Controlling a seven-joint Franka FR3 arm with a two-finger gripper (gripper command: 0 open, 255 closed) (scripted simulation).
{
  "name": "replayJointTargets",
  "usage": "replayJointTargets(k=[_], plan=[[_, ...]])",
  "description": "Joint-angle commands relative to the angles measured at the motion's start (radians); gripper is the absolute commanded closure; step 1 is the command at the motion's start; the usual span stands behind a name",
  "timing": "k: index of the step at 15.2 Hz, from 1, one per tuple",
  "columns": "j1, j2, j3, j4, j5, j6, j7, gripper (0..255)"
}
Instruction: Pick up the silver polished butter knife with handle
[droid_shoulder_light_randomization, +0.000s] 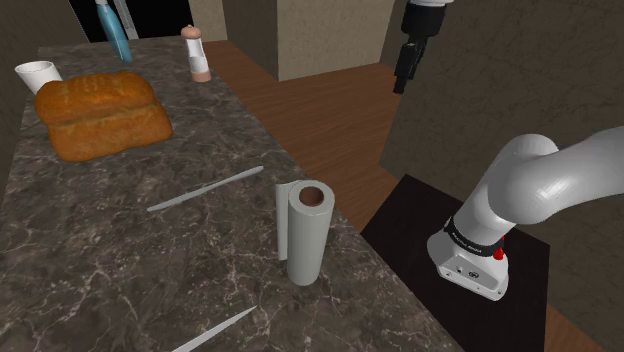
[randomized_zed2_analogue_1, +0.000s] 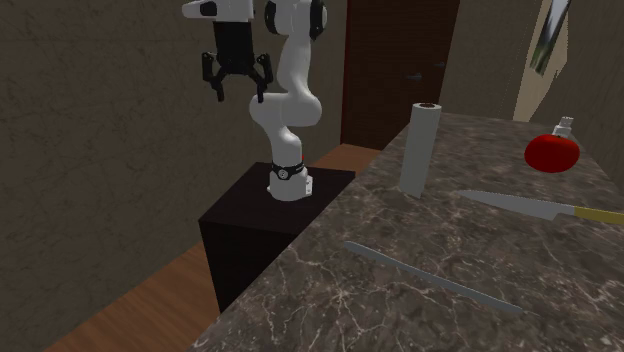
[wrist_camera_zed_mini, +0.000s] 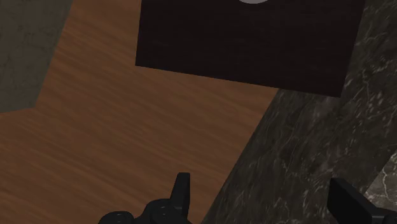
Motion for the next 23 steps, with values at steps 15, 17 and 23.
replayJointTargets(k=[15, 17, 23], plan=[[0.137, 0.474, 0.109, 0.245, -0.010, 0.210, -0.164, 0], [0.153, 0.539, 0.128, 0.290, -0.018, 0.226, -0.184, 0], [0.205, 0.727, 0.187, 0.437, -0.056, 0.257, -0.235, 0]])
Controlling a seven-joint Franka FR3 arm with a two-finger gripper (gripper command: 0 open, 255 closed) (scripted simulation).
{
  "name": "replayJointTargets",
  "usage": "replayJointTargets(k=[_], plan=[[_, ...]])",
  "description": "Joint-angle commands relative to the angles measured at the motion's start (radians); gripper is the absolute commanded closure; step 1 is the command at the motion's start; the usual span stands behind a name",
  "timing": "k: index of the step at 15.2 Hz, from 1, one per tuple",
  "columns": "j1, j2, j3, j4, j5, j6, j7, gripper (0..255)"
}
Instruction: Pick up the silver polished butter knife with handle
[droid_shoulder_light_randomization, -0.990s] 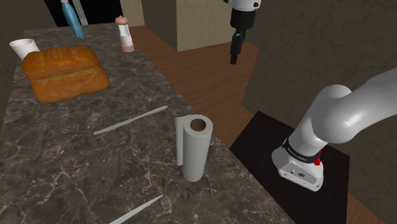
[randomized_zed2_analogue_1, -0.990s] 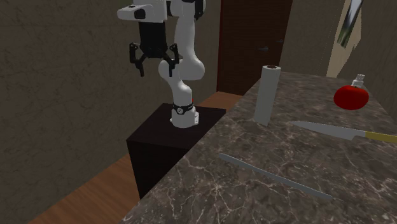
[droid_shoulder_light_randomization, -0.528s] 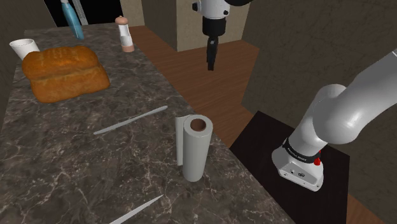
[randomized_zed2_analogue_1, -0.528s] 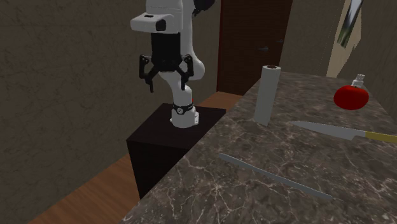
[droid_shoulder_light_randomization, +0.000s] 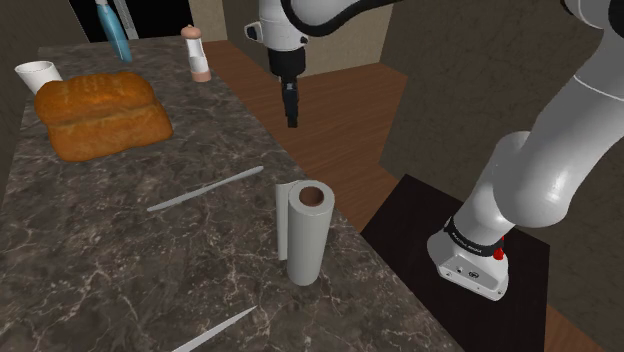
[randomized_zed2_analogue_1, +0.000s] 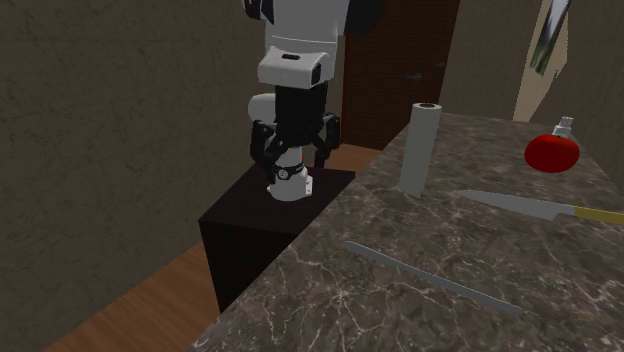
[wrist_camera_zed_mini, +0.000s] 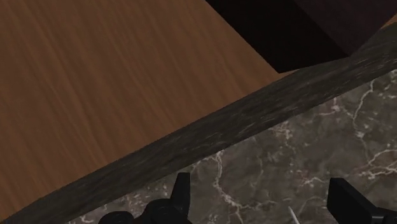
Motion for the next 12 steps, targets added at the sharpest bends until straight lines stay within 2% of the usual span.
replayJointTargets(k=[1, 12], plan=[[0.017, 0.058, 0.018, 0.050, -0.015, 0.004, -0.019, 0], [0.147, 0.391, 0.111, 0.357, -0.135, -0.007, -0.101, 0]])
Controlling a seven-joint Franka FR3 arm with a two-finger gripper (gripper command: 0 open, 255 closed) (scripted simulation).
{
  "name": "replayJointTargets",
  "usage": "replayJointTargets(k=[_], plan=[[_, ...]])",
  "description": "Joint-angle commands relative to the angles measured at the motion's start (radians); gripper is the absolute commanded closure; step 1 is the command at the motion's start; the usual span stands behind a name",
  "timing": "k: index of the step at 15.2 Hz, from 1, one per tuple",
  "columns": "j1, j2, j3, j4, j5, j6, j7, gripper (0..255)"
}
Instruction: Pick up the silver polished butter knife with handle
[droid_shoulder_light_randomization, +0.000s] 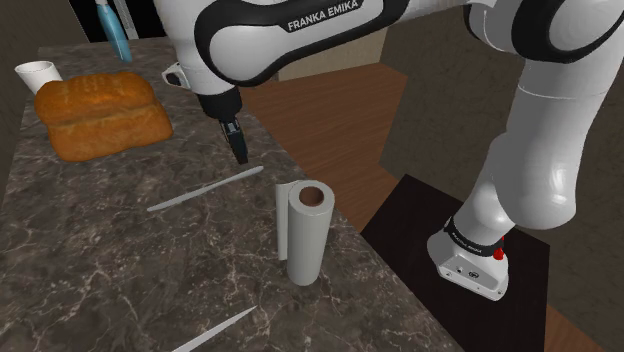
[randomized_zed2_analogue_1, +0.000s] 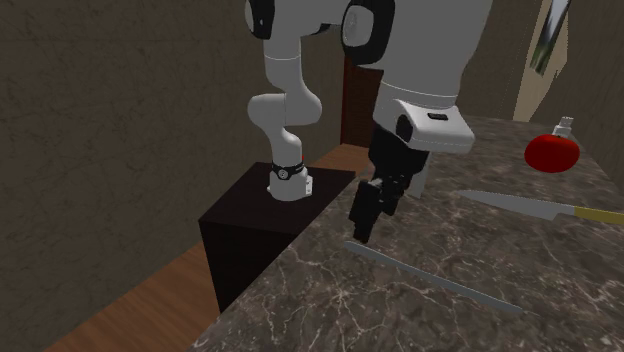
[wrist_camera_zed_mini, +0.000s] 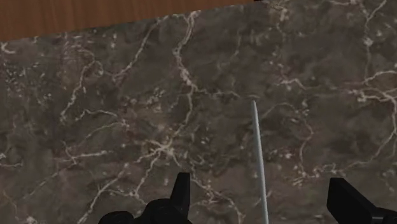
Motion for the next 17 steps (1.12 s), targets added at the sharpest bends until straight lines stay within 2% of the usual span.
replayJointTargets(k=[1, 4, 11, 13, 14, 17], plan=[[0.028, 0.063, 0.014, 0.061, -0.026, -0.005, -0.017, 0], [0.063, 0.128, 0.027, 0.128, -0.053, -0.017, -0.037, 0], [0.061, 0.152, 0.021, 0.061, -0.065, 0.072, -0.021, 0], [0.061, 0.152, 0.021, 0.061, -0.065, 0.072, -0.021, 0], [0.061, 0.150, 0.021, 0.059, -0.064, 0.072, -0.022, 255], [0.061, 0.150, 0.021, 0.060, -0.064, 0.071, -0.022, 255]])
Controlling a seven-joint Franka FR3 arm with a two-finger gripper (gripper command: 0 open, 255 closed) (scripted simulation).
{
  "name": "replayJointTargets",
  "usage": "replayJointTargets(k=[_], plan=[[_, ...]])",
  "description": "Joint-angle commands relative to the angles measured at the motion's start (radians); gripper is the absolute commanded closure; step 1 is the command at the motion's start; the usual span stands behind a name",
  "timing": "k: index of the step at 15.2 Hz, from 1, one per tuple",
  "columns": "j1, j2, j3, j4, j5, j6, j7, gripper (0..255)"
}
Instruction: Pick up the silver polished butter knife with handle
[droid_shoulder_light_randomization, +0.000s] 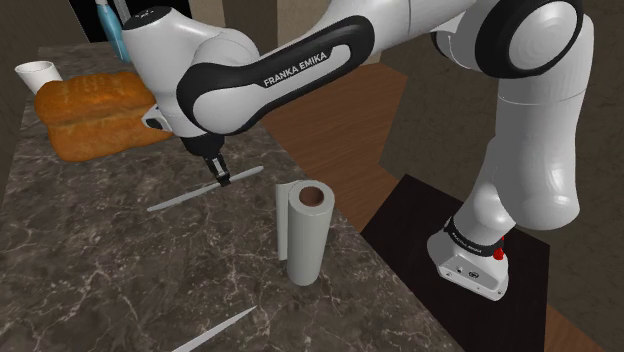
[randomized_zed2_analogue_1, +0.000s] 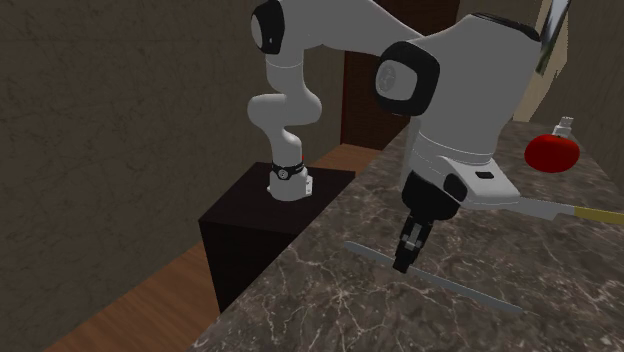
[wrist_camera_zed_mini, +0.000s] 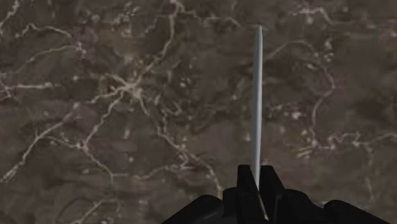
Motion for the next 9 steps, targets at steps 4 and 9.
replayJointTargets(k=[4, 9], plan=[[0.000, 0.000, 0.000, 0.000, 0.000, 0.000, 0.000, 255], [0.001, -0.009, 0.002, 0.026, 0.005, -0.033, -0.006, 255]])
